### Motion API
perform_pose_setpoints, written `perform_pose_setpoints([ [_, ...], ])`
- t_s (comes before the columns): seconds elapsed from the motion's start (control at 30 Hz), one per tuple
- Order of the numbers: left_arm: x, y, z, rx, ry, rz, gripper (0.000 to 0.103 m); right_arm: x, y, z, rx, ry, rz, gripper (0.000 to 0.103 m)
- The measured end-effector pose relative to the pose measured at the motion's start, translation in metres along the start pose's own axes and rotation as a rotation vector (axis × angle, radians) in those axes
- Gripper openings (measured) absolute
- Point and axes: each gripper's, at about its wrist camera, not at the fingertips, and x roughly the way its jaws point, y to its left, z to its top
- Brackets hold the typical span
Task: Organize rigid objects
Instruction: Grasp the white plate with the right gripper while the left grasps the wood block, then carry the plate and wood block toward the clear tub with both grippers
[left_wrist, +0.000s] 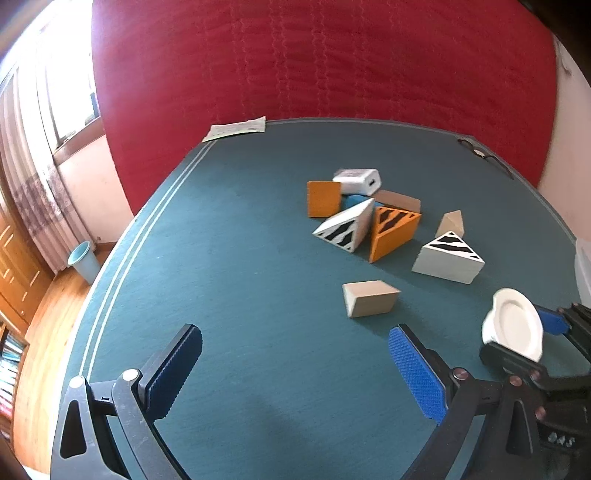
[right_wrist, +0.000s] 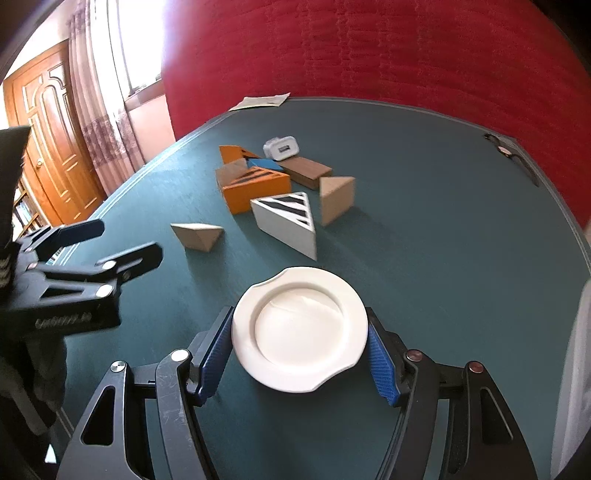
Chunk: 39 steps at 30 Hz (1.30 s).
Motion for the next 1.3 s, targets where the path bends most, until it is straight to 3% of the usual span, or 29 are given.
perform_pose_setpoints([
  [0.23, 0.010, -0.018, 0.011, 0.003, 0.020, 0.002, 0.098, -0.014, -0.014, -0.013, -0.005, 0.000, -0.015, 0.067],
  [0.4, 0.023, -0.021, 0.016, -0.022, 0.057, 0.005, 0.085, -0.023, -0.018, -0.019, -0.007, -0.013, -0.006, 0.067],
  [0.9, 0.025, -0.033, 0.015, -0.012, 0.055, -0.044, 0.034, -0.035, -0.024, -0.024, 0.019, -0.043, 0.002, 0.067],
  [1.3, 0.017, -0.038, 0.016, -0.003, 0.031, -0.060, 0.032, -0.045, -0.028, -0.023, 0.034, -0.063, -0.058, 0.067],
])
